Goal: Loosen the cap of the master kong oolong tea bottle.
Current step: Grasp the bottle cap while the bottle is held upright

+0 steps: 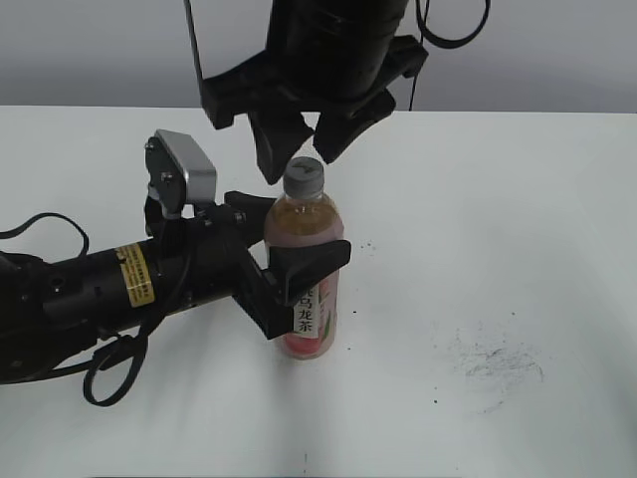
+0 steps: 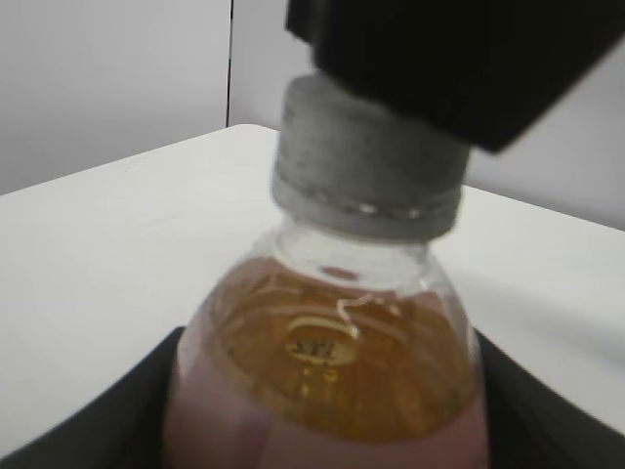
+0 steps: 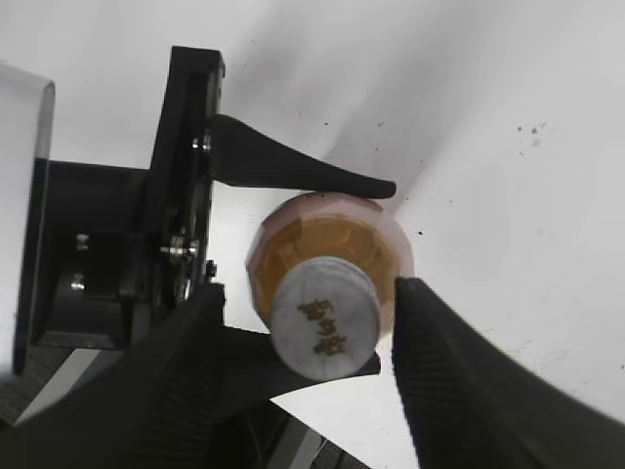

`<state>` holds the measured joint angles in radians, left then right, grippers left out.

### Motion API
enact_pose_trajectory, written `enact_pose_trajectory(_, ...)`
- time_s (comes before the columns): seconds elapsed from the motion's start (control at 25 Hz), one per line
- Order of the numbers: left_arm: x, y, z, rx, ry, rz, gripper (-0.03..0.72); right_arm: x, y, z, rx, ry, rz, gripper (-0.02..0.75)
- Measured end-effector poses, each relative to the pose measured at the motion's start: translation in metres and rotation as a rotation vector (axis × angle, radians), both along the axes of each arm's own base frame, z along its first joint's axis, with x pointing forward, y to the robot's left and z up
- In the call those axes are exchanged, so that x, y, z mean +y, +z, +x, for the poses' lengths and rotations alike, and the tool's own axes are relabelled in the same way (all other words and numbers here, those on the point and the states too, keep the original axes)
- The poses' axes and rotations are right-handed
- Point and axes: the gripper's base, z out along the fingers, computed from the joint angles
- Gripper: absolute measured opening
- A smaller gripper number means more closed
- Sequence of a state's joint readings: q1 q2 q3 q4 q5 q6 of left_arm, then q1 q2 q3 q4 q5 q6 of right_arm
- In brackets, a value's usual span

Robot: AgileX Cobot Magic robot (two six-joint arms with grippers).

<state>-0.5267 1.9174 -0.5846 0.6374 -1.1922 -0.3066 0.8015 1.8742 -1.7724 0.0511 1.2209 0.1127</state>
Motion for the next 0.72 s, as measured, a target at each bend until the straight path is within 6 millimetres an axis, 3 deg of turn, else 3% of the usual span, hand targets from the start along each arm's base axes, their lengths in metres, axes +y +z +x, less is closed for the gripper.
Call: enact_pose_trajectory(0.72, 0.0, 0.0, 0.0, 0.001, 0.0, 0.0, 0.449, -0.001, -0.011, 0.001, 0.027, -0.002, -0.024, 0.415)
